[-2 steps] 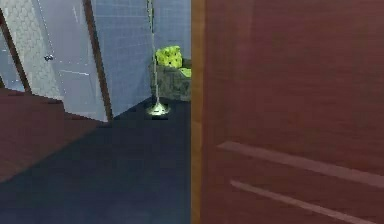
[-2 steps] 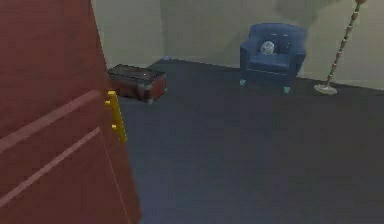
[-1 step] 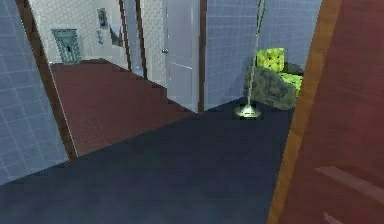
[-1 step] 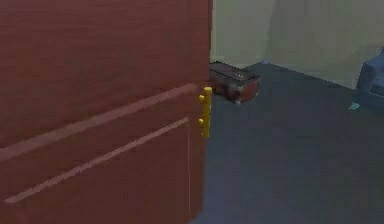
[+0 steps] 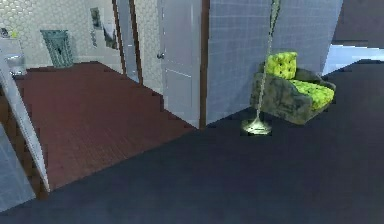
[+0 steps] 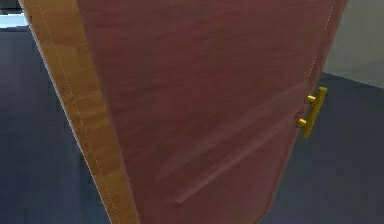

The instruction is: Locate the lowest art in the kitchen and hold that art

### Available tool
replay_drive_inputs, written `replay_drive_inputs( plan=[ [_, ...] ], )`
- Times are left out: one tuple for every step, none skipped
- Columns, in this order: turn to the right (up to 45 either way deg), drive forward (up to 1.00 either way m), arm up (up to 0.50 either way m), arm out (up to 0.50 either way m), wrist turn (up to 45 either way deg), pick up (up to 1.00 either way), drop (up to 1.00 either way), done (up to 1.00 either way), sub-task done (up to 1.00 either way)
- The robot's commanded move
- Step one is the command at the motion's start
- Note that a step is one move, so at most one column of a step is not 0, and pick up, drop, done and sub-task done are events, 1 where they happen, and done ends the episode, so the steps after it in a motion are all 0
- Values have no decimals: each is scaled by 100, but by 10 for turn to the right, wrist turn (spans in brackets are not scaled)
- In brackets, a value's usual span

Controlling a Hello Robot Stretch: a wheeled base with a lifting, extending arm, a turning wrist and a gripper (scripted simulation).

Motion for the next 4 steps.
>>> replay_drive_inputs(
  plan=[
    [120,0,0,0,0,0,0,0,0],
    [0,35,0,0,0,0,0,0,0],
    [-90,0,0,0,0,0,0,0,0],
    [0,40,0,0,0,0,0,0,0]
  ],
)
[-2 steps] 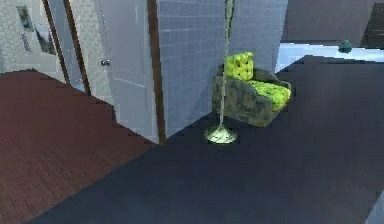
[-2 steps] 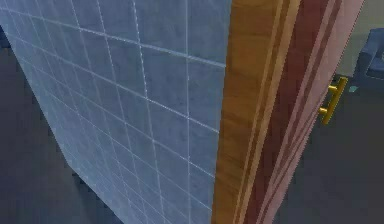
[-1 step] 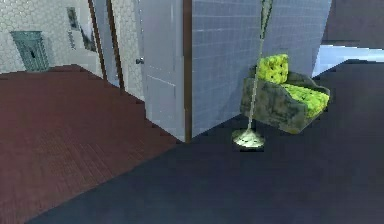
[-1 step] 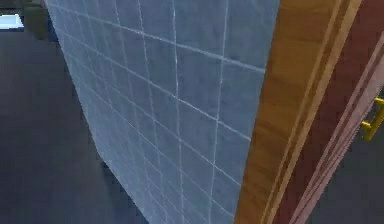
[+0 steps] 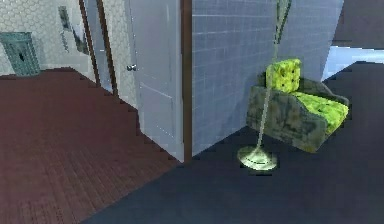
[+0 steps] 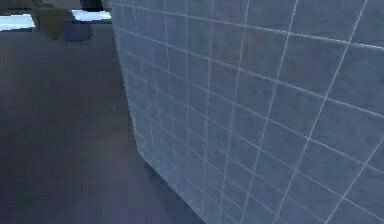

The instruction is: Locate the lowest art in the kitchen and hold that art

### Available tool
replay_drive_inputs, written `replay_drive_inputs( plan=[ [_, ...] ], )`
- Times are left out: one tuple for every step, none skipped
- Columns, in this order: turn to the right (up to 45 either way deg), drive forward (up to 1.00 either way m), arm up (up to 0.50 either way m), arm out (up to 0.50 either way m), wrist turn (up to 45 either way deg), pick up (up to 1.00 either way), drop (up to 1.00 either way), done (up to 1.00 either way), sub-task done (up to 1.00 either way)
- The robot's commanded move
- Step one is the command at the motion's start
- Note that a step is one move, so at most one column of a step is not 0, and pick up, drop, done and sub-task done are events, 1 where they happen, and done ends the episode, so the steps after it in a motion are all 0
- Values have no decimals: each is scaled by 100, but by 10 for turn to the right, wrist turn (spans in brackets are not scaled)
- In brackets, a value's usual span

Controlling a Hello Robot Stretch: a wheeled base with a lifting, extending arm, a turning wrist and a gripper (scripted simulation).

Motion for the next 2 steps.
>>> replay_drive_inputs(
  plan=[
    [450,0,0,0,0,0,0,0,0],
    [30,0,0,0,0,0,0,0,0]
  ],
)
